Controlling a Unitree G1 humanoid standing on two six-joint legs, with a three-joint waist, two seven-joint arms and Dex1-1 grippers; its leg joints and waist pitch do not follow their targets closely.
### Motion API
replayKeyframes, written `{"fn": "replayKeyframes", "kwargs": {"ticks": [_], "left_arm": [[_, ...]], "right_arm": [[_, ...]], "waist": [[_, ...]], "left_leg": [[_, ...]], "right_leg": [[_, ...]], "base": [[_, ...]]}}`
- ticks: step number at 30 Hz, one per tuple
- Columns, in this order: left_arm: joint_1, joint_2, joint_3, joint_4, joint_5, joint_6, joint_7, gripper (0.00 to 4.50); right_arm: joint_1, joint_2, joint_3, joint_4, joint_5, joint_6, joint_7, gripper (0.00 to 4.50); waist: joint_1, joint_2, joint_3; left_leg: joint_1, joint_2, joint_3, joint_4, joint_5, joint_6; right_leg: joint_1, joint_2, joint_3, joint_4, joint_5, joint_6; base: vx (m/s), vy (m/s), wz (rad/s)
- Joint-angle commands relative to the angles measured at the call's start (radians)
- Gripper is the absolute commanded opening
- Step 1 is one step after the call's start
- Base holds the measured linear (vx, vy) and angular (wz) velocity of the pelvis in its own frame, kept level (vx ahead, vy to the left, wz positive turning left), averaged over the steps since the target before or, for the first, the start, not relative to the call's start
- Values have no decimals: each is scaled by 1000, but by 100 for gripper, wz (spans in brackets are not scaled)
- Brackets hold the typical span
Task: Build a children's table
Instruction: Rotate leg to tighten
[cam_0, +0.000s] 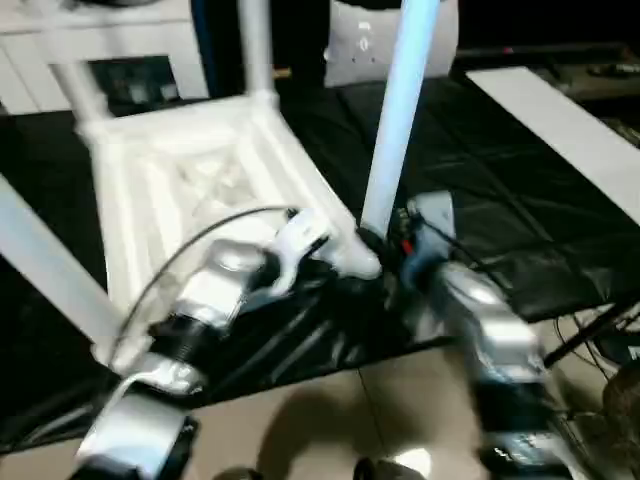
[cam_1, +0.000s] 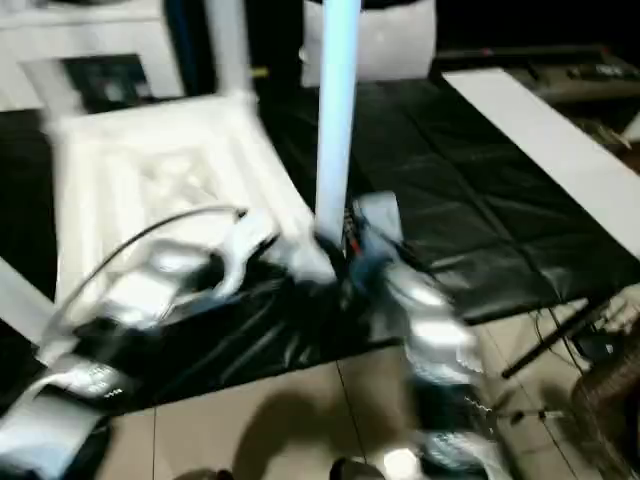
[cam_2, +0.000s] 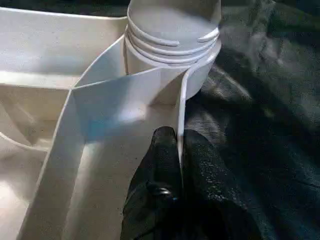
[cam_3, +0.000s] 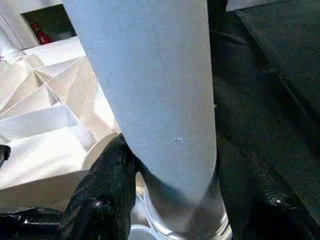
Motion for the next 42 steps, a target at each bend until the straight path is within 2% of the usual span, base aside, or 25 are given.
{"fn": "replayKeyframes", "kwargs": {"ticks": [1,2,3,5,7,9,11,12,14,16,17,20,21,22,23,26,29,31,34,37,38,42], "left_arm": [[-5,-65,-30,-17,-38,-35,14,0],[14,-40,-48,-41,-36,-40,-30,0],[14,-40,-48,-41,-36,-40,-30,0],[41,-1,-69,-64,-32,-60,-94,0],[49,14,-75,-71,-30,-62,-110,0],[60,36,-85,-76,-31,-77,-140,0],[79,83,-104,-85,-34,-124,-216,0],[95,118,-118,-94,-42,-180,-289,0],[104,147,-130,-98,-44,-213,-340,0],[108,167,-140,-95,-42,-232,-370,0],[111,212,-159,-82,-39,-273,-438,0],[115,241,-165,-76,-53,-302,-502,0],[116,255,-169,-75,-63,-324,-540,0],[116,267,-178,-76,-70,-335,-573,0],[115,284,-190,-77,-75,-354,-617,0],[108,301,-206,-69,-74,-381,-661,0],[96,307,-219,-58,-68,-404,-683,0],[93,308,-226,-57,-70,-409,-700,0],[93,311,-243,-65,-64,-422,-717,0],[95,311,-250,-70,-67,-425,-727,0],[95,310,-250,-68,-67,-428,-730,0],[91,310,-256,-57,-64,-444,-740,0]], "right_arm": [[8,87,180,-34,90,16,164,231],[35,39,185,-58,91,-8,219,255],[35,39,185,-58,91,-8,219,273],[64,-35,172,-90,93,-27,297,281],[72,-64,167,-99,97,-33,324,307],[79,-112,164,-107,101,-48,368,323],[89,-199,154,-108,108,-77,467,336],[95,-258,144,-107,118,-89,543,347],[96,-304,141,-102,127,-103,608,367],[95,-333,141,-94,129,-116,650,377],[89,-401,155,-70,132,-155,759,396],[80,-454,179,-48,139,-194,848,396],[73,-476,191,-35,144,-212,892,396],[65,-492,202,-23,147,-229,935,396],[53,-511,215,-7,151,-250,994,396],[32,-532,233,23,154,-278,1070,396],[4,-543,255,62,155,-282,1124,363],[-11,-543,267,85,156,-281,1144,360],[-29,-535,283,111,160,-285,1161,319],[-38,-528,292,128,169,-281,1183,311],[-41,-525,294,134,169,-285,1190,283],[-51,-521,307,152,174,-285,1222,264]], "waist": [[7,-3,-51],[12,-3,-51],[12,-4,-52],[16,-3,-57],[19,-2,-57],[21,0,-56],[22,1,-55],[23,4,-57],[21,3,-54],[25,4,-55],[29,8,-54],[34,6,-53],[36,6,-55],[37,6,-56],[40,2,-58],[43,2,-59],[57,-2,-62],[60,-5,-64],[63,-7,-66],[64,-8,-66],[64,-8,-65],[69,-9,-65]], "left_leg": [[-5,46,-12,-63,-173,60],[-7,46,-12,-60,-153,75],[-10,46,-12,-59,-137,83],[-12,45,-9,-51,-77,116],[-13,46,-9,-49,-54,132],[-10,47,-9,-49,-59,136],[-9,51,-10,-50,-78,133],[-8,51,-11,-49,-90,133],[-7,54,-9,-49,-101,138],[-4,55,-10,-50,-125,126],[1,58,-10,-51,-142,113],[2,59,-9,-53,-172,102],[3,60,-9,-52,-163,100],[1,59,-10,-50,-161,102],[-2,60,-9,-48,-154,108],[-3,61,-7,-46,-140,116],[1,62,-6,-42,-117,123],[0,62,-6,-41,-108,123],[-1,61,-6,-40,-100,123],[-1,61,-6,-39,-104,121],[-1,61,-6,-39,-105,120],[-1,61,-6,-39,-111,117]], "right_leg": [[49,-64,50,-68,-210,-185],[53,-66,49,-65,-186,-195],[57,-67,49,-62,-170,-199],[63,-66,48,-51,-86,-227],[64,-66,47,-48,-58,-238],[64,-63,45,-50,-74,-241],[64,-64,44,-52,-104,-241],[65,-65,44,-52,-114,-242],[61,-63,45,-50,-103,-250],[61,-67,46,-53,-147,-250],[57,-67,46,-55,-169,-249],[57,-65,46,-55,-190,-248],[58,-65,47,-52,-171,-253],[60,-65,45,-50,-163,-257],[61,-66,43,-46,-153,-265],[61,-67,44,-44,-142,-269],[58,-68,44,-40,-126,-279],[60,-68,44,-37,-122,-281],[61,-68,43,-35,-119,-281],[60,-68,43,-36,-140,-276],[59,-69,43,-36,-145,-274],[58,-68,43,-36,-158,-269]], "base": [[51,-19,5],[0,0,0],[0,0,0],[0,0,0],[0,0,0],[0,0,0],[0,0,0],[0,0,0],[0,0,0],[0,0,0],[0,0,0],[0,0,0],[0,0,0],[0,0,0],[0,0,0],[0,0,0],[0,0,0],[0,0,0],[0,0,0],[0,0,0],[0,0,0],[0,0,0]]}}
